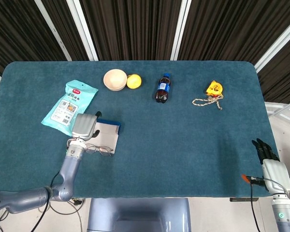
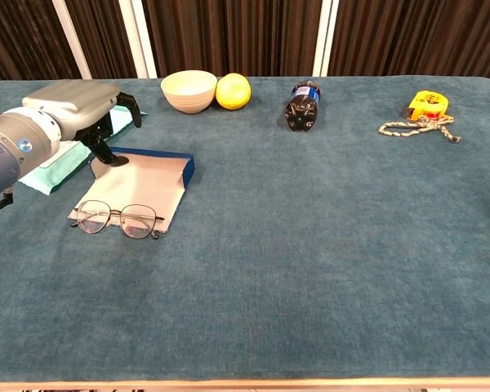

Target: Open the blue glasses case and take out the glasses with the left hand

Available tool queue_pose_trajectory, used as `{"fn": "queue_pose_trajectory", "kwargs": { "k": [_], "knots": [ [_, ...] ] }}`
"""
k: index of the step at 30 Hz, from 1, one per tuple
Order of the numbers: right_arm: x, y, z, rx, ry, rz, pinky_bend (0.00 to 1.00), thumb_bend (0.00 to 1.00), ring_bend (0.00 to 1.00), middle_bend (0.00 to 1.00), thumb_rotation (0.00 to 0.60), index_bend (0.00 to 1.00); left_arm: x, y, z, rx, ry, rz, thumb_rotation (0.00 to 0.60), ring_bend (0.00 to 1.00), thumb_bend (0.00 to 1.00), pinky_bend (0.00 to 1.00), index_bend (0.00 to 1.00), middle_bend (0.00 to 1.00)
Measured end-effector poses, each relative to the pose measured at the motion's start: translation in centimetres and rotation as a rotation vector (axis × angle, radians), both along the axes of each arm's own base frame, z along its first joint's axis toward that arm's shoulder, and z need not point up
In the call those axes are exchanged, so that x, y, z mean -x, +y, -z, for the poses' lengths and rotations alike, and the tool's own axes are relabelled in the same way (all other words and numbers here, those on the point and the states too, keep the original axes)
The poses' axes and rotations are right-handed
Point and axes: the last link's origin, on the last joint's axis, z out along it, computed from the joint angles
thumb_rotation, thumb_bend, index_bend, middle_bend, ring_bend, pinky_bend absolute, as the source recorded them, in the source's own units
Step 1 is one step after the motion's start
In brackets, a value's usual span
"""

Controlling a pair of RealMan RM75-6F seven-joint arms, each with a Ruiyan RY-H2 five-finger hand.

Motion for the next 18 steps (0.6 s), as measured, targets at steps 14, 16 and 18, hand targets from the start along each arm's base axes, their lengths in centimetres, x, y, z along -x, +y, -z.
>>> {"fn": "queue_pose_trajectory", "kwargs": {
  "k": [14,16,18],
  "knots": [
    [0.0,0.0,0.0,-0.003,0.001,-0.002,0.21,0.14,0.0,0.0,0.6,0.0,1.7,-5.3,-0.7,0.156,0.021,-0.002,0.6,0.95,0.3,1.0,0.48,1.0],
    [-0.1,0.0,0.0,-0.004,0.001,-0.003,0.21,0.14,0.0,0.0,0.6,0.0,2.2,-5.8,-0.6,0.168,0.034,-0.011,0.6,0.96,0.31,1.0,0.49,1.0],
    [-0.1,0.1,0.0,-0.004,0.0,-0.003,0.21,0.14,0.0,0.0,0.6,0.0,2.4,-6.0,-0.4,0.175,0.035,-0.021,0.6,0.96,0.32,1.0,0.5,1.0]
  ]
}}
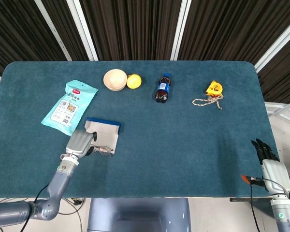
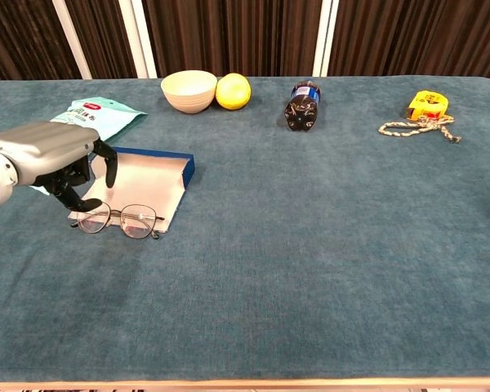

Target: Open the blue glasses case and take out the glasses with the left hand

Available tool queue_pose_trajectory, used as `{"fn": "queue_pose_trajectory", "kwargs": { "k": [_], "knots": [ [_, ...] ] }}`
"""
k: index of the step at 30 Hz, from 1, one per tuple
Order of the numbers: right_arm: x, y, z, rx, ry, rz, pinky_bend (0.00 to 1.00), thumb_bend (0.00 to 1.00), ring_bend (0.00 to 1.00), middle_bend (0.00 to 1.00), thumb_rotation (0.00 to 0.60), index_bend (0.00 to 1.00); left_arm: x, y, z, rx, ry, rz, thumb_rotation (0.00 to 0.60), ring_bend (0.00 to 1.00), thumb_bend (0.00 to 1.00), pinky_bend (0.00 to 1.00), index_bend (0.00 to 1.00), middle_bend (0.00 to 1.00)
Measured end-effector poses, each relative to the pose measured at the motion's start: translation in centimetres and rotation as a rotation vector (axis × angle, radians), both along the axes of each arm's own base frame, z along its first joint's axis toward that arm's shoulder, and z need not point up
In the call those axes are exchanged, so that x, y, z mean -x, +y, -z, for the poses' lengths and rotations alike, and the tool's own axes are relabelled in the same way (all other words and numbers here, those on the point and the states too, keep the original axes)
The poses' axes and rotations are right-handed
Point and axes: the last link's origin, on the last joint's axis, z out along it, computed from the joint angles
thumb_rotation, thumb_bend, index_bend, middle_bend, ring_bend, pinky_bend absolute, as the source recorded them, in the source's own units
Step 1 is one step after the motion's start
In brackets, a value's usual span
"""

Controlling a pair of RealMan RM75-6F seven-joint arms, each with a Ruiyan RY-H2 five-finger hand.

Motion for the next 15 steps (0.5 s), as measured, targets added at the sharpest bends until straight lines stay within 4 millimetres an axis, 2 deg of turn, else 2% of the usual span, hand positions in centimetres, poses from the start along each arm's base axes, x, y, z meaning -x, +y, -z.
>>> {"fn": "queue_pose_trajectory", "kwargs": {
  "k": [15],
  "knots": [
    [0.0,0.0,-0.1,0.0,-0.006,0.006,0.21,0.14,0.0,0.0,0.6,0.0,-0.5,-0.4,1.9,0.026,-0.008,-0.005,0.6,0.96,0.36,1.0,0.54,1.0]
  ]
}}
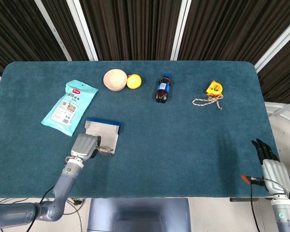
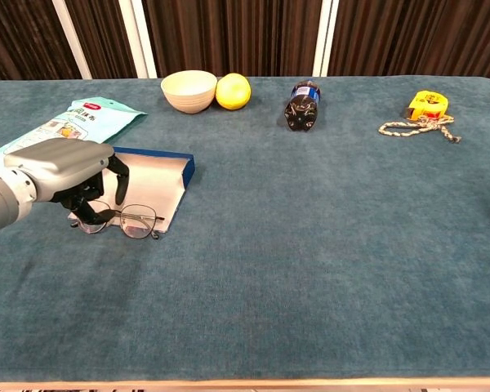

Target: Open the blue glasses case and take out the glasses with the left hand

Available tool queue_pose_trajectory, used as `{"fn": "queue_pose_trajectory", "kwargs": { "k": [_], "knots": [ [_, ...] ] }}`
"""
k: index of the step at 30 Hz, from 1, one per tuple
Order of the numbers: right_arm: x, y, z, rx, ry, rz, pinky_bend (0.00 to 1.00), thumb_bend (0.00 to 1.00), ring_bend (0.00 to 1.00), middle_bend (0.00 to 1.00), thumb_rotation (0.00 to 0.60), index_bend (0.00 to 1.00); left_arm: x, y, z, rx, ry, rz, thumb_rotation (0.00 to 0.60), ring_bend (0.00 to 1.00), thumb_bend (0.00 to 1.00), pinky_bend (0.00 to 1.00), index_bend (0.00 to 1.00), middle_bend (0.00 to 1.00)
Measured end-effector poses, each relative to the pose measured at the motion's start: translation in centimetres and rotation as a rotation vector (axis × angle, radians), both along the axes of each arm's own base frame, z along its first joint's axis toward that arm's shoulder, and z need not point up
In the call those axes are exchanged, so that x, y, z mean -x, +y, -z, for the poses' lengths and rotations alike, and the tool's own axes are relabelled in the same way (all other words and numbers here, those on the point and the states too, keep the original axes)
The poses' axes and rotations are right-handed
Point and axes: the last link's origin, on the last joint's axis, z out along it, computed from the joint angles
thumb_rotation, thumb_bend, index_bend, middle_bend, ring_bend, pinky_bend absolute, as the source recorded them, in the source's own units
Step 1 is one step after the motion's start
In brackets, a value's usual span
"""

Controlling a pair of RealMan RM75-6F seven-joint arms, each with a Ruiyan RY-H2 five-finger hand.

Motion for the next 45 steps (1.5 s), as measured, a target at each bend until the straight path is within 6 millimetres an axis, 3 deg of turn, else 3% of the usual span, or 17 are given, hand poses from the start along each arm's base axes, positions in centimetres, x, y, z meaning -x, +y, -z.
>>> {"fn": "queue_pose_trajectory", "kwargs": {
  "k": [32,39,45],
  "knots": [
    [0.0,0.0,0.0,-0.001,-0.004,0.002,0.21,0.14,0.0,0.0,0.6,0.0,0.4,0.3,0.7,0.005,0.01,-0.025,0.6,0.96,0.37,1.0,0.57,1.0],
    [0.0,0.0,0.0,-0.001,-0.007,0.005,0.21,0.14,0.0,0.0,0.6,0.0,0.3,0.4,1.0,0.005,0.009,-0.029,0.6,0.97,0.48,1.0,0.61,1.0],
    [0.0,0.1,0.0,-0.003,-0.01,0.006,0.21,0.14,0.0,0.0,0.6,0.0,0.0,0.4,1.0,0.001,0.0,-0.025,0.6,0.97,0.51,1.0,0.62,1.0]
  ]
}}
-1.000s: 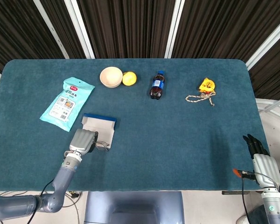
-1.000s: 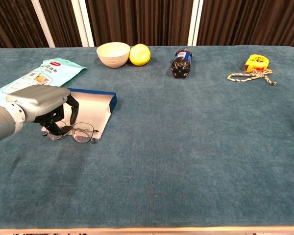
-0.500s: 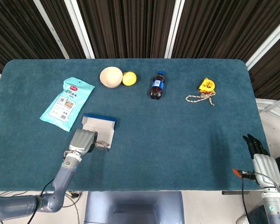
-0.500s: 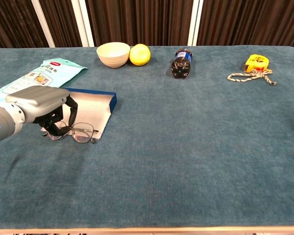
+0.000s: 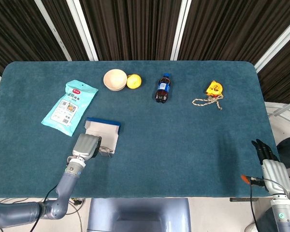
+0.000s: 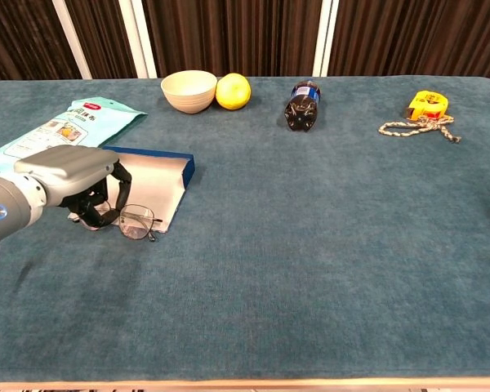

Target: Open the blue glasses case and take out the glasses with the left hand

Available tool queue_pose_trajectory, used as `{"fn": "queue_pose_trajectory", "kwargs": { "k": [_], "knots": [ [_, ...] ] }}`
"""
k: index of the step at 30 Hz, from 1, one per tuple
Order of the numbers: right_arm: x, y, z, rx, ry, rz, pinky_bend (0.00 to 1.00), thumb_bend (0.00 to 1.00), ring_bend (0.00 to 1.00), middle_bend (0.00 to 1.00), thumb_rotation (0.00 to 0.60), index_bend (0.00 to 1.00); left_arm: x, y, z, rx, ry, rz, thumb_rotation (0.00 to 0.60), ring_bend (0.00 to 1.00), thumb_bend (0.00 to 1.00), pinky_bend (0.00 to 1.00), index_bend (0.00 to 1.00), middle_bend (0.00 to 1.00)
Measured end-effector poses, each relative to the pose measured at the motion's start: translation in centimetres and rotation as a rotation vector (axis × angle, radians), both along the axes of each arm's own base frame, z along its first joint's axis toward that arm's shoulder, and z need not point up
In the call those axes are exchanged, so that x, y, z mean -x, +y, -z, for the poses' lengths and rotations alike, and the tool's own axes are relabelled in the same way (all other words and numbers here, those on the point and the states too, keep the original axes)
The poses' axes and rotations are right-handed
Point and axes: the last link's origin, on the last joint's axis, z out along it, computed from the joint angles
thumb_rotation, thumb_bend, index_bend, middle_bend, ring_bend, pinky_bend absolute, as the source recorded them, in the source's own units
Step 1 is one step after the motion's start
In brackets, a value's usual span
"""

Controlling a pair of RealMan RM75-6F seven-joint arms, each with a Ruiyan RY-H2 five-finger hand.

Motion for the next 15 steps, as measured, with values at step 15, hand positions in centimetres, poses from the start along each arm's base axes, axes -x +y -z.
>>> {"fn": "queue_pose_trajectory", "kwargs": {
  "k": [15],
  "knots": [
    [0.0,-0.1,0.0,-0.001,-0.002,0.001,0.21,0.14,0.0,0.0,0.6,0.0,-5.2,-0.4,1.7,0.025,-0.113,0.064,0.6,0.97,0.51,1.0,0.62,1.0]
  ]
}}
